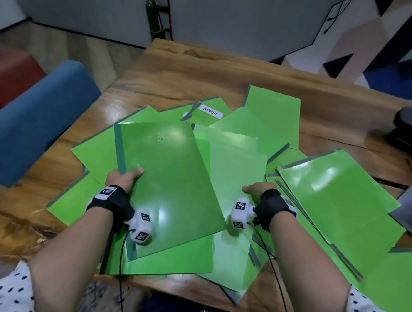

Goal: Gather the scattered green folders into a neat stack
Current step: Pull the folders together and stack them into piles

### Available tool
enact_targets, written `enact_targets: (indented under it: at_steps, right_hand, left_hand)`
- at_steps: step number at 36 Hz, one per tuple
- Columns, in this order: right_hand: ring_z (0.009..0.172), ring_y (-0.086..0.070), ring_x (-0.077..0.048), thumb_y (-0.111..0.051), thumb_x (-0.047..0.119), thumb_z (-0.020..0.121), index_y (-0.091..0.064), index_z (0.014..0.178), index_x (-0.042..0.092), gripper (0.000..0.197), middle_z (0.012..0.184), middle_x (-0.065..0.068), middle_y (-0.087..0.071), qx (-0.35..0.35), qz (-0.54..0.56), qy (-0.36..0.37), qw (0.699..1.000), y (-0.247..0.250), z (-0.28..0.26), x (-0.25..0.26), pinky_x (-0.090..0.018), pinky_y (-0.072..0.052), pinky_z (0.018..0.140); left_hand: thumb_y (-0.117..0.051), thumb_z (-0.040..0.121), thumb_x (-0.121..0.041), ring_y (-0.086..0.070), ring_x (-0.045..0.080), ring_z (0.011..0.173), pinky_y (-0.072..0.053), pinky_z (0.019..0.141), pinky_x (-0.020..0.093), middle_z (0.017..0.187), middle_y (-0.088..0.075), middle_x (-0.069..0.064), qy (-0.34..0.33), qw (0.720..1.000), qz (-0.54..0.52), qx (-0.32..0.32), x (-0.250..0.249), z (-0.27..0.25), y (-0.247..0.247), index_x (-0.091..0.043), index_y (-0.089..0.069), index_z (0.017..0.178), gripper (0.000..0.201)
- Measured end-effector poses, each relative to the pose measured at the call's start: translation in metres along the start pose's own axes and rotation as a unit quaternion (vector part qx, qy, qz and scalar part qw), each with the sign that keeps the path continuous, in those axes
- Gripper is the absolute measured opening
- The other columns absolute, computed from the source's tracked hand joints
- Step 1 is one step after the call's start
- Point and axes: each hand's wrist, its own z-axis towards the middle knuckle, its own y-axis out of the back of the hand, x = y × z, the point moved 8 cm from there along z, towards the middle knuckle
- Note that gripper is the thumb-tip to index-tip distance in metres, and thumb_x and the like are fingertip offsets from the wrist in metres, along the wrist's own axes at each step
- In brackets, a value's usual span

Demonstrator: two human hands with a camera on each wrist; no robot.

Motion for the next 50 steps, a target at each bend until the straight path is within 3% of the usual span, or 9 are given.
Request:
enact_targets:
  at_steps: [8,12,20,24,27,32,38,44,50]
  right_hand:
    - [0.119,-0.052,-0.026,-0.068,0.02,0.087,-0.035,0.141,-0.005,0.068,0.14,-0.019,-0.048,-0.079,-0.037,0.15,0.985,0.076,-0.03,0.069,-0.034,-0.043,0.098]
    - [0.114,-0.058,-0.033,-0.067,0.015,0.084,-0.059,0.118,0.001,0.037,0.124,-0.019,-0.061,-0.199,-0.088,0.235,0.947,0.136,-0.074,0.121,-0.037,-0.047,0.095]
    - [0.111,-0.059,-0.035,-0.055,0.012,0.085,-0.063,0.11,0.007,0.027,0.117,-0.017,-0.064,-0.344,-0.059,0.322,0.88,0.216,-0.151,0.168,-0.037,-0.047,0.091]
    - [0.101,-0.061,-0.026,-0.064,0.013,0.08,-0.064,0.103,0.007,0.024,0.106,-0.011,-0.064,-0.27,0.014,0.302,0.914,0.216,-0.133,0.153,-0.032,-0.05,0.087]
    - [0.092,-0.067,-0.026,-0.078,0.021,0.056,-0.062,0.084,0.006,0.036,0.092,-0.008,-0.065,-0.171,0.078,0.248,0.95,0.184,-0.075,0.112,-0.036,-0.054,0.08]
    - [0.112,-0.058,-0.035,-0.077,0.01,0.076,-0.047,0.127,-0.003,0.061,0.122,-0.02,-0.059,-0.121,-0.038,0.154,0.98,0.126,-0.039,0.027,-0.044,-0.049,0.097]
    - [0.12,-0.053,-0.037,-0.072,0.016,0.083,-0.034,0.134,-0.002,0.066,0.132,-0.023,-0.051,-0.062,-0.167,0.117,0.977,0.089,-0.022,-0.019,-0.043,-0.047,0.097]
    - [0.117,-0.056,-0.035,-0.069,0.025,0.085,-0.042,0.128,-0.001,0.057,0.129,-0.019,-0.056,-0.03,-0.205,0.141,0.968,0.065,-0.022,-0.016,-0.04,-0.047,0.095]
    - [0.088,-0.058,-0.028,-0.06,0.029,0.091,-0.055,0.114,-0.006,0.041,0.104,-0.017,-0.061,0.018,-0.223,0.135,0.965,0.039,-0.028,-0.018,-0.029,-0.049,0.069]
  left_hand:
    - [-0.071,0.083,-0.033,-0.054,0.034,0.115,-0.039,0.086,0.032,0.129,-0.055,0.019,0.007,0.999,-0.036,0.016,-0.01,-0.021,-0.014,0.006,-0.044,0.133,0.069]
    - [-0.072,0.081,-0.035,-0.054,0.033,0.115,-0.041,0.09,0.033,0.131,-0.054,0.02,0.009,0.999,-0.042,0.033,-0.019,-0.036,-0.031,0.006,-0.043,0.134,0.073]
    - [-0.077,0.078,-0.025,-0.054,0.029,0.089,-0.046,0.08,0.034,0.118,-0.06,0.024,0.014,0.997,-0.004,0.073,-0.017,-0.07,-0.069,0.009,-0.048,0.127,0.067]
    - [-0.075,0.08,-0.022,-0.053,0.026,0.083,-0.045,0.074,0.032,0.098,-0.059,0.017,0.004,0.993,0.039,0.111,-0.016,-0.083,-0.09,0.009,-0.05,0.123,0.059]
    - [-0.073,0.082,-0.023,-0.057,0.031,0.093,-0.046,0.077,0.035,0.11,-0.061,0.02,0.006,0.988,0.075,0.135,-0.015,-0.09,-0.1,0.009,-0.047,0.127,0.061]
    - [-0.07,0.082,-0.042,-0.052,0.035,0.118,-0.044,0.094,0.037,0.132,-0.053,0.019,0.059,0.98,0.086,0.172,-0.001,-0.1,-0.11,0.003,-0.043,0.135,0.075]
    - [-0.084,0.013,-0.07,-0.055,0.041,0.12,-0.047,0.097,0.048,0.117,-0.068,0.004,0.107,0.975,0.054,0.186,0.045,-0.061,-0.133,-0.01,-0.058,0.126,0.131]
    - [-0.086,0.058,-0.049,-0.053,0.03,0.089,-0.046,0.077,0.035,0.11,-0.059,0.019,0.1,0.985,0.049,0.128,-0.002,-0.11,-0.114,0.005,-0.043,0.133,0.102]
    - [-0.083,0.058,-0.055,-0.06,0.03,0.08,-0.049,0.068,0.032,0.091,-0.061,0.014,0.046,0.995,0.069,0.061,-0.012,-0.121,-0.116,0.004,-0.054,0.118,0.089]
